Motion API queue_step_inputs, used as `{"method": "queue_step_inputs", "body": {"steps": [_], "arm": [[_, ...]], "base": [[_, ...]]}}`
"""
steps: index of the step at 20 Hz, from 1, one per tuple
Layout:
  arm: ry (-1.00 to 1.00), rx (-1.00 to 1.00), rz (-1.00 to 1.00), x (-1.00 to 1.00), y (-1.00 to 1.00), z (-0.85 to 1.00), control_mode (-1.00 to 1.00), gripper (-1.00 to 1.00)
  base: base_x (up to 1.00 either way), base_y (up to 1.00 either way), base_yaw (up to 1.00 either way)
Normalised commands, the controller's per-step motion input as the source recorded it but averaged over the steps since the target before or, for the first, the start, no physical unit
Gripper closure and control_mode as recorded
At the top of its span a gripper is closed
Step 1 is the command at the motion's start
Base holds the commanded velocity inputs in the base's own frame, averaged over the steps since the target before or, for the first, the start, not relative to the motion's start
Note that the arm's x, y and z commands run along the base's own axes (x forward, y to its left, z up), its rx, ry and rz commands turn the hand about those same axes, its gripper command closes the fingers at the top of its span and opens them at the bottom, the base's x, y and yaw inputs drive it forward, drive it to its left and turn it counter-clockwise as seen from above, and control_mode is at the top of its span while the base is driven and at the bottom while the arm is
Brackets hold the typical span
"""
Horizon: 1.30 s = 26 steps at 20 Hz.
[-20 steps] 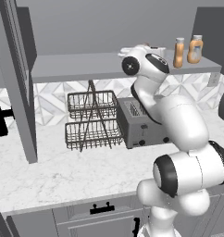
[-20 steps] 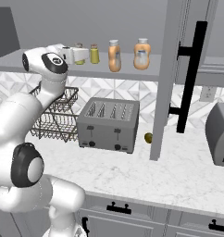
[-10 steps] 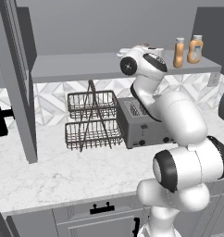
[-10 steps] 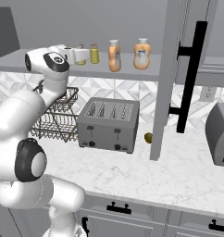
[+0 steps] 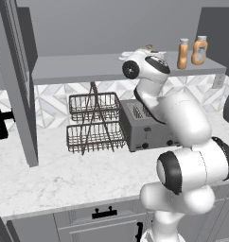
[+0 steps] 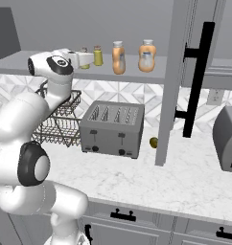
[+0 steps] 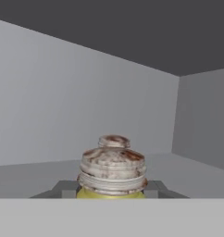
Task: Put the shaker and condiment bottle from the counter next to their counterparts in the cabinet.
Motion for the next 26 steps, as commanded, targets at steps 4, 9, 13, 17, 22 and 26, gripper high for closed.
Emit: {"method": "queue_step_inputs", "body": {"steps": [4,9,13,17,22,26], "arm": [[0.00,0.00,0.00,0.29,0.00,0.00,-1.00,1.00],[0.00,0.00,0.00,0.23,0.00,-0.01,-1.00,1.00],[0.00,0.00,0.00,0.24,0.00,-0.13,-1.00,1.00],[0.00,0.00,0.00,0.15,0.00,-0.17,-1.00,-1.00],[0.00,0.00,0.00,0.00,0.00,-0.12,-1.00,-1.00],[0.00,0.00,0.00,0.00,0.00,-0.14,-1.00,-1.00]], "base": [[0.00,0.00,0.00],[0.00,0.00,0.00],[0.00,0.00,0.00],[0.00,0.00,0.00],[0.00,0.00,0.00],[0.00,0.00,0.00]]}}
